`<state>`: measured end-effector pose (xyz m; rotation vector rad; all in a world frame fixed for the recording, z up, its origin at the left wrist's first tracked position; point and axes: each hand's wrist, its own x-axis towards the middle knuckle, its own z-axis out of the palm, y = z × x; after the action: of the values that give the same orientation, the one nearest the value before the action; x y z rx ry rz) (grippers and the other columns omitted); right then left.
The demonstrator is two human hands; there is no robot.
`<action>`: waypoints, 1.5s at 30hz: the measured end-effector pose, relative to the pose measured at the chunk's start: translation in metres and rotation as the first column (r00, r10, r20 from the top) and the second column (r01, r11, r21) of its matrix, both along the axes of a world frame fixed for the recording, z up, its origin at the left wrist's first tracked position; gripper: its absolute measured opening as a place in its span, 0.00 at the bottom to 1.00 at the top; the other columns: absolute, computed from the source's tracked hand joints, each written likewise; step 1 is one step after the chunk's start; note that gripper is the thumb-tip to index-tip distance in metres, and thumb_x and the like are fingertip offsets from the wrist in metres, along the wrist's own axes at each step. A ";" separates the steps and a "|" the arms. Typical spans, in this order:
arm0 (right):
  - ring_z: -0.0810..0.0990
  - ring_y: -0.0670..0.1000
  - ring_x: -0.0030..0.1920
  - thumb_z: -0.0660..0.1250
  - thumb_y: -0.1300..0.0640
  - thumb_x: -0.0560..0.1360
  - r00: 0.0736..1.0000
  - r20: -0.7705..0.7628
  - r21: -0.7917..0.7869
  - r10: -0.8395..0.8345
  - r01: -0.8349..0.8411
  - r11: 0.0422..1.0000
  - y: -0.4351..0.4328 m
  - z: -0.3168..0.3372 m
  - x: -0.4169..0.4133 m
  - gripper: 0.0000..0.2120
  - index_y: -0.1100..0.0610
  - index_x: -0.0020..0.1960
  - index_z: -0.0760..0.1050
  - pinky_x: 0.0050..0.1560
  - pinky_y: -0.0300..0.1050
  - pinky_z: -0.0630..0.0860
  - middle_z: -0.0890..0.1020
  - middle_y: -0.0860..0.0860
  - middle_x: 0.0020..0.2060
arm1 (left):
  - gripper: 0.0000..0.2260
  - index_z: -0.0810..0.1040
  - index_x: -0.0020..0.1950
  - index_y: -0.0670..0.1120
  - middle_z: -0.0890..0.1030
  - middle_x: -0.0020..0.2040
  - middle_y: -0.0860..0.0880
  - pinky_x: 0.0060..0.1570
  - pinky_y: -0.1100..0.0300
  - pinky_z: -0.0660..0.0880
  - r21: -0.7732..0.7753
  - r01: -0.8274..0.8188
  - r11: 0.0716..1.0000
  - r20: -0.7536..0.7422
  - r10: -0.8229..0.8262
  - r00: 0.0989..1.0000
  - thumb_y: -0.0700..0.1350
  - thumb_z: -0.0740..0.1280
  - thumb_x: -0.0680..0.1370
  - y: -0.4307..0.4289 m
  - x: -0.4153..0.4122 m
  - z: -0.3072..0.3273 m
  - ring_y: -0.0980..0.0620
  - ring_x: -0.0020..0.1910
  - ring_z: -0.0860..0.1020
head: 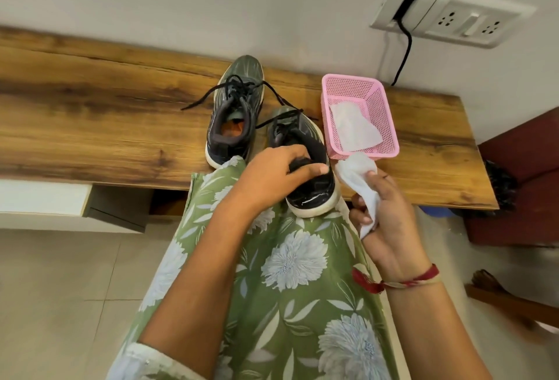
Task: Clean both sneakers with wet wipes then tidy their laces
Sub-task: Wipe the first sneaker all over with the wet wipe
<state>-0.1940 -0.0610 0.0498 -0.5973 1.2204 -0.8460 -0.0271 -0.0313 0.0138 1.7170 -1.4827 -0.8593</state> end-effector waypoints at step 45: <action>0.81 0.54 0.45 0.59 0.65 0.74 0.292 -0.912 -0.344 -0.287 -0.927 0.152 0.026 -0.050 -0.023 0.19 0.62 0.63 0.75 0.41 0.46 0.80 0.78 0.56 0.60 | 0.24 0.61 0.27 0.48 0.62 0.22 0.54 0.31 0.57 0.60 0.226 0.028 0.974 -0.232 0.026 0.972 0.56 0.61 0.79 -0.046 -0.002 -0.009 0.55 0.23 0.61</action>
<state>-0.2166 -0.0355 0.0000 -2.7646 1.1119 -0.5717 -0.0294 -0.0777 0.0047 1.7070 -1.2664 -1.2285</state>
